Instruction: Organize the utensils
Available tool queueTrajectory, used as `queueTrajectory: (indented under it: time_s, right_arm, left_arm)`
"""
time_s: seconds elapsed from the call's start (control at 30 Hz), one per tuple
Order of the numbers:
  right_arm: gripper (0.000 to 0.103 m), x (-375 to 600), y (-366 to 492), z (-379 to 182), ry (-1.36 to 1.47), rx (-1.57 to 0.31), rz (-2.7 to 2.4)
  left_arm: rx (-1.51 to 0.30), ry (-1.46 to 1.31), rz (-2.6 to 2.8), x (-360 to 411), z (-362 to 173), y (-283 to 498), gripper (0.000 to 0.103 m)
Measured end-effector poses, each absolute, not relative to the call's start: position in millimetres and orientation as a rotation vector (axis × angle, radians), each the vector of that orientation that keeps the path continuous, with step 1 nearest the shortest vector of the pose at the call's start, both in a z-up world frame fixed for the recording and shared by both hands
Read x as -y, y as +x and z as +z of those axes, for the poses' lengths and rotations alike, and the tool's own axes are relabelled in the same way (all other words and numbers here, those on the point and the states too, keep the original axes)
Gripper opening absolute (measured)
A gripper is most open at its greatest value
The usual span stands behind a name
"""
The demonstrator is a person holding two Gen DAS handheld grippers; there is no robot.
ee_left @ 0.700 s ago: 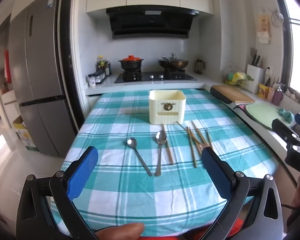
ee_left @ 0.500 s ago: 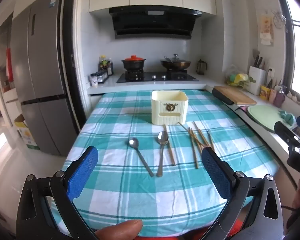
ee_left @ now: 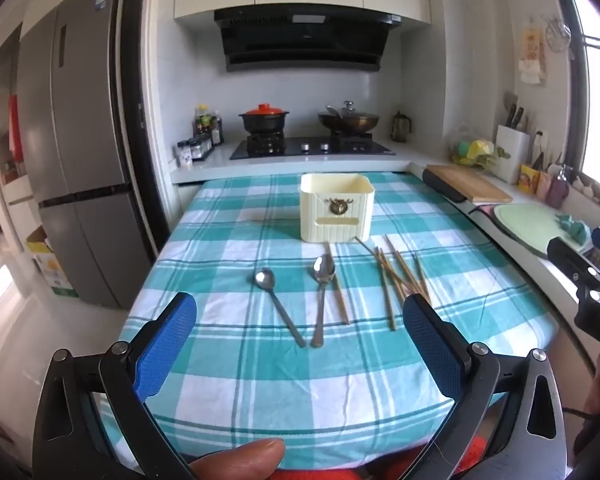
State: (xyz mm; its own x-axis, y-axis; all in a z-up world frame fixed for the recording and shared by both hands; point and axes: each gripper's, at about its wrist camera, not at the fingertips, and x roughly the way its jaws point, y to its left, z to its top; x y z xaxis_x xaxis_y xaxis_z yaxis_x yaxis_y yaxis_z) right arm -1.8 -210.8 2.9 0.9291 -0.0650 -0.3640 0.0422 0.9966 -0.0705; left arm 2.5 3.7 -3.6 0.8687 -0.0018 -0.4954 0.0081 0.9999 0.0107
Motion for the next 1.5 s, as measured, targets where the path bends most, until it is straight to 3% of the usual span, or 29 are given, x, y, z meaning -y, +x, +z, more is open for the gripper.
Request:
queueTrajectory:
  time_s: [1.5]
  right_arm:
    - [0.103,215.1,-4.2,-0.9,-0.059,-0.371,-0.058]
  left_arm:
    - [-0.548,-0.002,0.008,-11.2,-12.4,10.3,0.103]
